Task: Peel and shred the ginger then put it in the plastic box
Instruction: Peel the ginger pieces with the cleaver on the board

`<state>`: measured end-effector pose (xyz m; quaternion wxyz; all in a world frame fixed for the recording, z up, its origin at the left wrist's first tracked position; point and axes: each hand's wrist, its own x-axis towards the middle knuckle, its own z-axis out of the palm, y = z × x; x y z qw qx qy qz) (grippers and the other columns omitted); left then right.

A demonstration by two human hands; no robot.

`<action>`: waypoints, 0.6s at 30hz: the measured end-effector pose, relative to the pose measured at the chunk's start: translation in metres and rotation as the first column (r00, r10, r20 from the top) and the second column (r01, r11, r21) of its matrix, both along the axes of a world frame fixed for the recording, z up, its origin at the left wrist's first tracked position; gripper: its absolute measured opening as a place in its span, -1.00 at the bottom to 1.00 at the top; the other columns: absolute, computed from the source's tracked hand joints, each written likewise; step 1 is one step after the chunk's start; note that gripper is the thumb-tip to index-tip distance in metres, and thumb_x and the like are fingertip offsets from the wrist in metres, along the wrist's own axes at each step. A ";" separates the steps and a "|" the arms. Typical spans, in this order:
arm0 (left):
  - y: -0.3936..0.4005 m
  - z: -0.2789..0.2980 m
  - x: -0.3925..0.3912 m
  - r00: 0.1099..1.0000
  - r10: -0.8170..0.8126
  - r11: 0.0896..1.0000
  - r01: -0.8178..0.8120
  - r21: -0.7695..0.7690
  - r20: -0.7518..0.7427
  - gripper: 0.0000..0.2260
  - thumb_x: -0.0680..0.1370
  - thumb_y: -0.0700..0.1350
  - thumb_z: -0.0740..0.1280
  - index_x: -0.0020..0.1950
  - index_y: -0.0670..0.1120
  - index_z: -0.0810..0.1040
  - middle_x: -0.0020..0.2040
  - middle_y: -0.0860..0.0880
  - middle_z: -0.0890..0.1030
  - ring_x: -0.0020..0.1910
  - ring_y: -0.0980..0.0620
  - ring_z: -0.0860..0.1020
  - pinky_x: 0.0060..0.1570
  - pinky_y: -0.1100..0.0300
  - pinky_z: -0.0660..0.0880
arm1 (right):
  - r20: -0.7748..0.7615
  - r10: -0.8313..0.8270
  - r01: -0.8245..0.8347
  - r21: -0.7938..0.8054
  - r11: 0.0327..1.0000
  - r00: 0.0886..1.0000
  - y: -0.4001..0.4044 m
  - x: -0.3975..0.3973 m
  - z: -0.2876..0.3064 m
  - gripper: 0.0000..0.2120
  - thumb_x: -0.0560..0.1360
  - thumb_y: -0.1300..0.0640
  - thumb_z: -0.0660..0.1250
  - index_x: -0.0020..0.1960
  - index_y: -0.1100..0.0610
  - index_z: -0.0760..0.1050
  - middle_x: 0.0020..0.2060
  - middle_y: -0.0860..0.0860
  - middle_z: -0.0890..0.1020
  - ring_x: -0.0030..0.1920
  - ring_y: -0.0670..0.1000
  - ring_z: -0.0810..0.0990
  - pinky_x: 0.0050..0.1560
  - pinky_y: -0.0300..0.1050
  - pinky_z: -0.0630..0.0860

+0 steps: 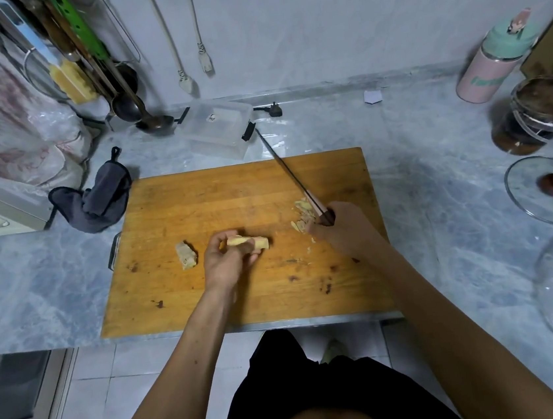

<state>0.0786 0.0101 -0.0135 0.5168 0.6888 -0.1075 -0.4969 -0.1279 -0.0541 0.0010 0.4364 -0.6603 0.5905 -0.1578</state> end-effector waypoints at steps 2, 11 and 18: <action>0.000 -0.006 0.004 0.994 0.085 0.996 -0.087 0.021 0.062 -0.76 0.47 -0.31 0.48 -0.09 -0.09 0.45 -0.09 -0.16 0.64 -0.22 -0.04 0.66 -0.18 0.20 0.64 | 0.001 0.081 -0.081 0.027 0.996 0.997 0.010 0.000 0.000 -0.72 0.53 -0.01 0.43 -0.19 0.15 0.46 -0.34 0.04 0.50 -0.35 -0.06 0.47 -0.30 -0.17 0.40; 0.025 -0.019 0.027 0.799 -0.226 0.952 0.059 0.302 0.557 -0.85 0.46 -0.02 0.51 -0.26 -0.01 0.62 -0.28 0.08 0.65 -0.14 0.03 0.62 -0.05 0.20 0.51 | 0.080 0.192 -0.197 0.062 0.978 0.978 0.041 0.010 -0.006 -0.58 0.56 -0.08 0.37 -0.12 0.30 0.41 -0.27 0.11 0.46 -0.29 0.02 0.46 -0.29 -0.10 0.33; 0.017 -0.029 0.026 0.939 -0.074 0.960 -0.024 0.279 0.335 -0.87 0.44 -0.13 0.55 -0.21 -0.13 0.65 -0.26 -0.15 0.70 -0.26 -0.12 0.68 -0.04 -0.03 0.65 | 0.130 0.244 -0.250 0.030 0.968 0.961 0.051 0.016 0.012 -0.61 0.65 -0.07 0.23 -0.23 0.17 0.35 -0.38 0.03 0.44 -0.51 -0.33 0.50 -0.44 -0.32 0.31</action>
